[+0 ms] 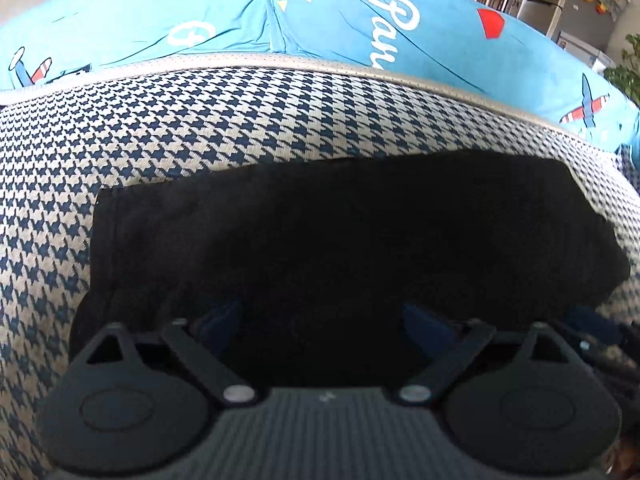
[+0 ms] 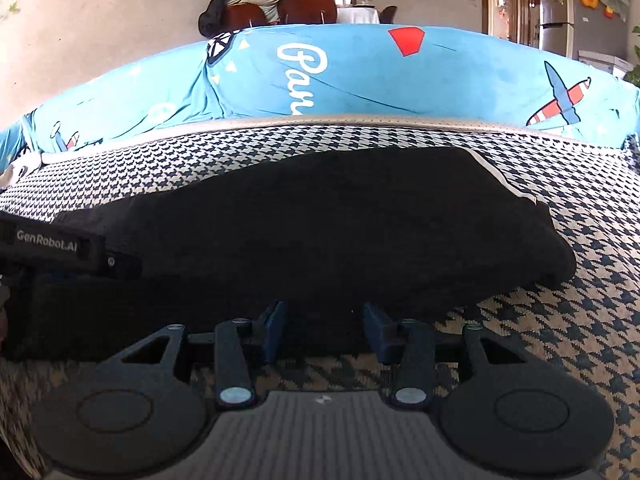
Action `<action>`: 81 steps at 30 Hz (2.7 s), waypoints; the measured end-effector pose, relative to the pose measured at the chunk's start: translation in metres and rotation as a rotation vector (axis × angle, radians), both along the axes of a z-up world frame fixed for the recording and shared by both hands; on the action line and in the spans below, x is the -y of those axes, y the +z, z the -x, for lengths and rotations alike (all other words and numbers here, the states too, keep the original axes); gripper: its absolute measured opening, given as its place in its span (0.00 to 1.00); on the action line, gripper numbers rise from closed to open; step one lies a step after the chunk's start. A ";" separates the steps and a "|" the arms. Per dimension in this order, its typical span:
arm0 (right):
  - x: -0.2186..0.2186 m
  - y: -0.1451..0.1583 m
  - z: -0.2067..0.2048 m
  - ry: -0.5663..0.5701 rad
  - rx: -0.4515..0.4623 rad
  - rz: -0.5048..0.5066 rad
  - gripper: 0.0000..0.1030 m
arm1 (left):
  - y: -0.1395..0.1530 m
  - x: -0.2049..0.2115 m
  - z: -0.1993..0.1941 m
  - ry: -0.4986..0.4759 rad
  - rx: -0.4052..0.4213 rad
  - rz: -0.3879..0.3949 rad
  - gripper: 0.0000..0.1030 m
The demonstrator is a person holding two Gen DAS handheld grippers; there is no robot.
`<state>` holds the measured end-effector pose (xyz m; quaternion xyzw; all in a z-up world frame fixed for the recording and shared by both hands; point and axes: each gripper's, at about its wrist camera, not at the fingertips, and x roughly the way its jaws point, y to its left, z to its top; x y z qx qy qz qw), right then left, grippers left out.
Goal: Fold clothes
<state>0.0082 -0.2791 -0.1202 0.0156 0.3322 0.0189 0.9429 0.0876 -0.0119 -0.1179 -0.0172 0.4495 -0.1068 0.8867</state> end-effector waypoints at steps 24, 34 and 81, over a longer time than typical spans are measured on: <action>-0.042 0.005 -0.010 0.177 0.054 -0.037 0.44 | 0.007 -0.044 0.006 0.140 0.043 0.019 0.95; -0.079 -0.007 -0.006 0.302 0.010 0.033 0.45 | -0.003 -0.054 -0.001 0.178 0.023 0.008 0.96; -0.126 -0.015 0.014 0.484 0.009 0.064 0.46 | -0.014 -0.077 0.010 0.265 0.021 -0.040 1.00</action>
